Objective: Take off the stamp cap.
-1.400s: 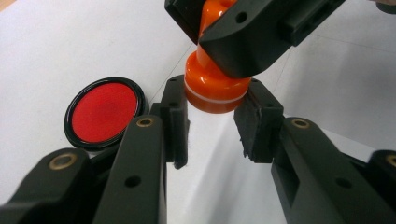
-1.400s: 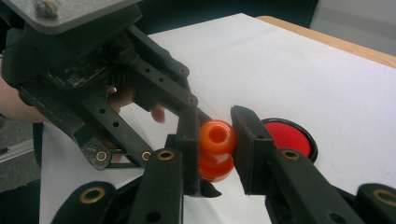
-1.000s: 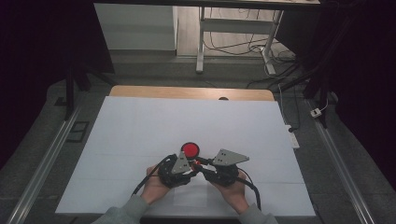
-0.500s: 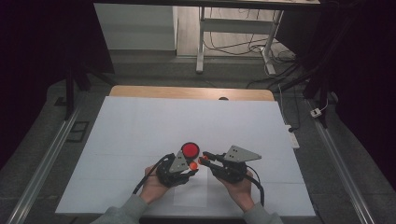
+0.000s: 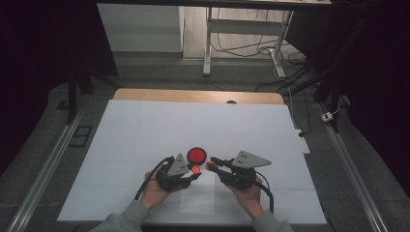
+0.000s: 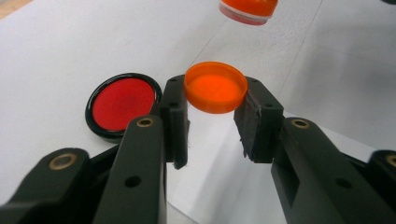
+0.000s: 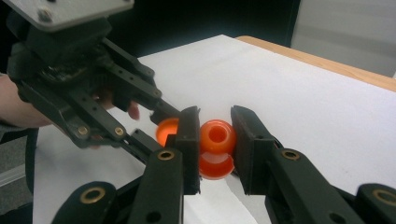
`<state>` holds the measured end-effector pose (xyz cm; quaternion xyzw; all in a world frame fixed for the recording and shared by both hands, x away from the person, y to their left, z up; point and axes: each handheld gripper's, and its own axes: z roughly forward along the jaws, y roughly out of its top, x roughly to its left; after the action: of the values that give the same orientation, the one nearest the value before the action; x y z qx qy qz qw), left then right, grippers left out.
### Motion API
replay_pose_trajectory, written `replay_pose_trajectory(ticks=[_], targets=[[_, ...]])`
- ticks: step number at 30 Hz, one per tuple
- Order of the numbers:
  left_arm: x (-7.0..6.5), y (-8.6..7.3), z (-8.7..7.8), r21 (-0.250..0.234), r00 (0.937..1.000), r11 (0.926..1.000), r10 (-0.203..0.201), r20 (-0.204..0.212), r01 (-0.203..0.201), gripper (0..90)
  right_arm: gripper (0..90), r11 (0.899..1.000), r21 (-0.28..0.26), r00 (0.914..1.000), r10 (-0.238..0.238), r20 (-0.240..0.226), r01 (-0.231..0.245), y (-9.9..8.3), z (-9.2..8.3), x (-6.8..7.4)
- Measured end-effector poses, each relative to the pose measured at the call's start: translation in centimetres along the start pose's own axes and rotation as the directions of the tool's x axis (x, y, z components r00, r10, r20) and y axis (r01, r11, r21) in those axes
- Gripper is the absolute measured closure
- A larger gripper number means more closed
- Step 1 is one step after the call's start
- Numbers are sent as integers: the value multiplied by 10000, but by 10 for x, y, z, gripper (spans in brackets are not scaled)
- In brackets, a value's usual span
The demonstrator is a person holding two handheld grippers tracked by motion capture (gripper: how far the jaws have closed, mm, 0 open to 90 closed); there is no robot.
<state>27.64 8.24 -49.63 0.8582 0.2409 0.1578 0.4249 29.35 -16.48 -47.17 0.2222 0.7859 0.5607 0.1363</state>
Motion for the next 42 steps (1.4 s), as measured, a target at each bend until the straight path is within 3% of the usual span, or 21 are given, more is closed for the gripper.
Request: replay_pose_trajectory(ticks=[13, 26, 42], targets=[[12, -11, -28, -495, 9991, 9981, -379, -161, 371, 656, 720, 9999, 91, 10000, -46, 45, 45, -1, 0, 0], [20, -27, -53, -656, 9968, 9953, -734, -302, 713, 655, 720, 10000, 97, 10000, 12, 84, -13, -2, -2, -2], [29, -63, -86, -772, 9848, 9851, -1594, -697, 1540, 654, 720, 9998, 174, 9998, 13, 197, -17, -4, -3, -4]])
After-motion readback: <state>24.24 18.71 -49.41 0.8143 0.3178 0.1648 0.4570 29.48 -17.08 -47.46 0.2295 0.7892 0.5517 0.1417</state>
